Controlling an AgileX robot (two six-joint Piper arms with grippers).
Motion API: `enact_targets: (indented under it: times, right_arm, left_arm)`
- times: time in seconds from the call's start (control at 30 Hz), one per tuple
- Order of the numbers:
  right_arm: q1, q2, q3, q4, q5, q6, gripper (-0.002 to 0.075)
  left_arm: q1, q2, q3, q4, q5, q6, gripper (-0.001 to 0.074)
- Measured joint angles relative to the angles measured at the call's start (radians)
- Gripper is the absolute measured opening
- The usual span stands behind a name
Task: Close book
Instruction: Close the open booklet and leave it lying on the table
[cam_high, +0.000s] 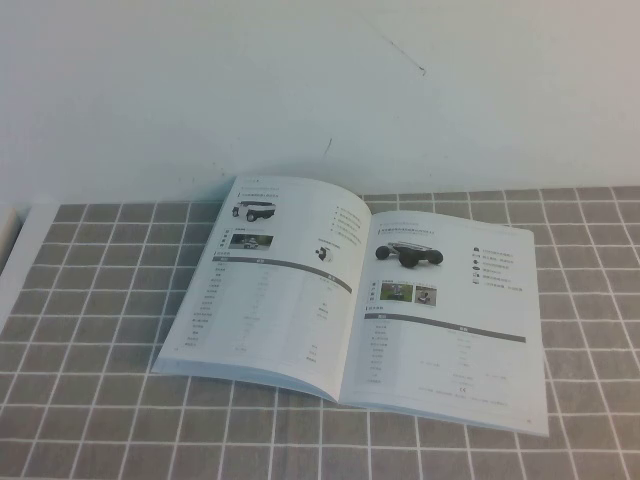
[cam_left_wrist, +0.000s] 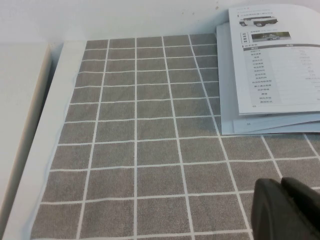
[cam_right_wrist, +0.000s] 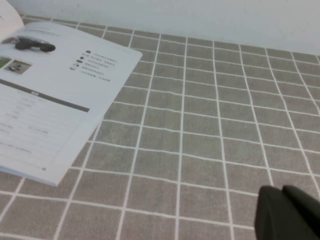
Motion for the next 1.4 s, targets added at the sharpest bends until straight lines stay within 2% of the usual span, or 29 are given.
enact_targets:
  times: [1.17,1.4]
  right_arm:
    - [0.000,0.000,0.000,0.000,0.000,0.000,-0.0003]
    - [0.000,0.000,0.000,0.000,0.000,0.000,-0.0003]
  left_arm:
    - [0.000,0.000,0.000,0.000,0.000,0.000,-0.0004]
    - [0.000,0.000,0.000,-0.003,0.003,-0.082,-0.0004]
